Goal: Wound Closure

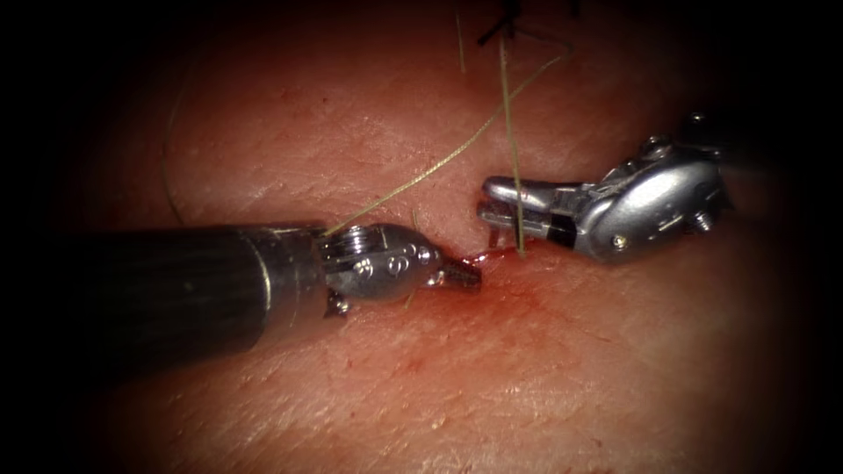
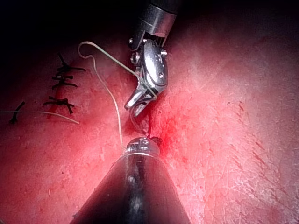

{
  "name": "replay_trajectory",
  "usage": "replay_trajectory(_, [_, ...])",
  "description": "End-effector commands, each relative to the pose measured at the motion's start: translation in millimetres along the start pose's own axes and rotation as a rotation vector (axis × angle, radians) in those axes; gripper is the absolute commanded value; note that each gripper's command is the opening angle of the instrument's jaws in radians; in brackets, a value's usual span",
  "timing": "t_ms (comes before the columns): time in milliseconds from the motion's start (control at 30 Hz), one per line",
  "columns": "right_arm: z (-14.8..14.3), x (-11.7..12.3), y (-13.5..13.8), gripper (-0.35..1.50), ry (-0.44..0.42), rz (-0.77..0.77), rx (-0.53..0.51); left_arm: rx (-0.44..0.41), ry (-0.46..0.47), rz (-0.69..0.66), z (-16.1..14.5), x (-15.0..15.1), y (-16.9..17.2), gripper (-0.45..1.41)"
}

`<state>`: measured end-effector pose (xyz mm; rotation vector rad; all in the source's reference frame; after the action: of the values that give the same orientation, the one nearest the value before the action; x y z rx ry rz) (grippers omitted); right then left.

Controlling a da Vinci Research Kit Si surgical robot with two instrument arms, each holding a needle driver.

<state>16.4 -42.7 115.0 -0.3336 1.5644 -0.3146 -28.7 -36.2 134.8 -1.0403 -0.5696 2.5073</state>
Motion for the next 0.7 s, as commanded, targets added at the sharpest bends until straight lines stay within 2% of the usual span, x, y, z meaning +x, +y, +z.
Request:
replay_trajectory(33, [0.5,-1.5,-0.2,-0.35,-0.004,0.014,0.0,-0.001,0.0,0.001,0.8,0.0,-0.2,-0.42])
replay_trajectory(267, [0.2,-2.6,0.5,-0.35,-0.017,0.053,-0.005,-0.005,-0.002,0.003,1.5,-0.2,-0.2,-0.4])
replay_trajectory(700, [0.7,-0.8,2.8,-0.35,-0.022,0.011,-0.011,-0.013,-0.009,-0.008,2.6,-1.5,-0.6,-0.37])
